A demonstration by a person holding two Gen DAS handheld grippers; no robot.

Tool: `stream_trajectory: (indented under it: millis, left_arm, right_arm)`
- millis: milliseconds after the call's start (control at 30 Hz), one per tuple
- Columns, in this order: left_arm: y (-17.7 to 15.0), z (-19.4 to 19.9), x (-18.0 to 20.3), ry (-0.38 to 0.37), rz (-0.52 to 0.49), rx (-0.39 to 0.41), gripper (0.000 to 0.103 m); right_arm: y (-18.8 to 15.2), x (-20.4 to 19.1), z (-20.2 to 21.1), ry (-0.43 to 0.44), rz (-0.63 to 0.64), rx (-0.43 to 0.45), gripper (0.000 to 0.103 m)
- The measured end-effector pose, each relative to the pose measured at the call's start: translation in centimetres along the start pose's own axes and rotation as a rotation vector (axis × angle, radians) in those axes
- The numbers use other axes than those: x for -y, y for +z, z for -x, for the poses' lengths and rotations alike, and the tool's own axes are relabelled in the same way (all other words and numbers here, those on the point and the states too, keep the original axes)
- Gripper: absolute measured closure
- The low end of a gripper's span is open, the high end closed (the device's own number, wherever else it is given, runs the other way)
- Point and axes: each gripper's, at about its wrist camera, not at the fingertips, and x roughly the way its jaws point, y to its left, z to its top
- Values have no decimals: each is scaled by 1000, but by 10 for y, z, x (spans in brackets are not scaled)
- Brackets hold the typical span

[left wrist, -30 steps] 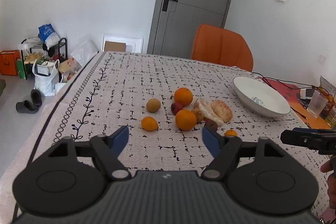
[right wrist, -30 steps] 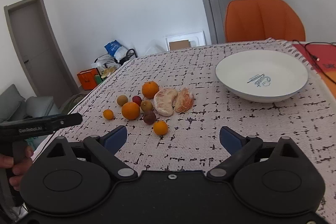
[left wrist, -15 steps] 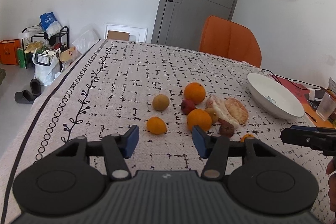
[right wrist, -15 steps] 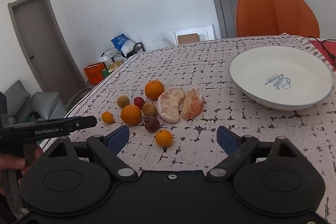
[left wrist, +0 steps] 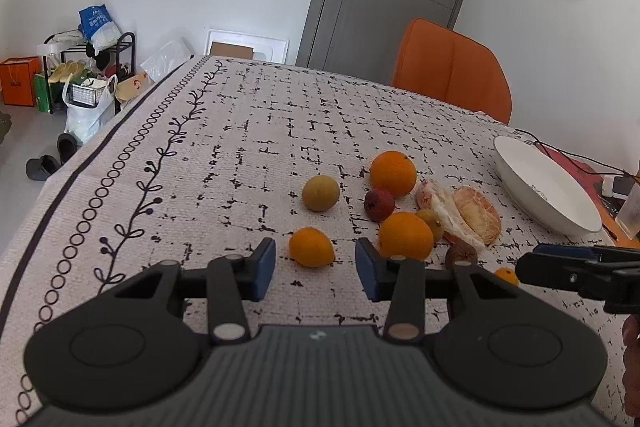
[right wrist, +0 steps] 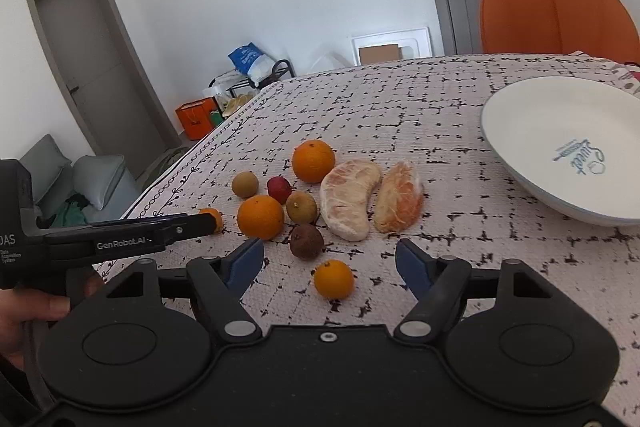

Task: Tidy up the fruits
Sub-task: 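Grasp the brown round fruit with the right tool while the left tool grasps a small orange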

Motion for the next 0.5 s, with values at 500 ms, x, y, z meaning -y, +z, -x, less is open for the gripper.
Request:
stream_trajectory:
  millis: [500]
  left_arm:
    - [7, 2, -7, -14, 23, -9, 81]
  right_arm:
    - [6, -13, -27, 17, 15, -39, 46]
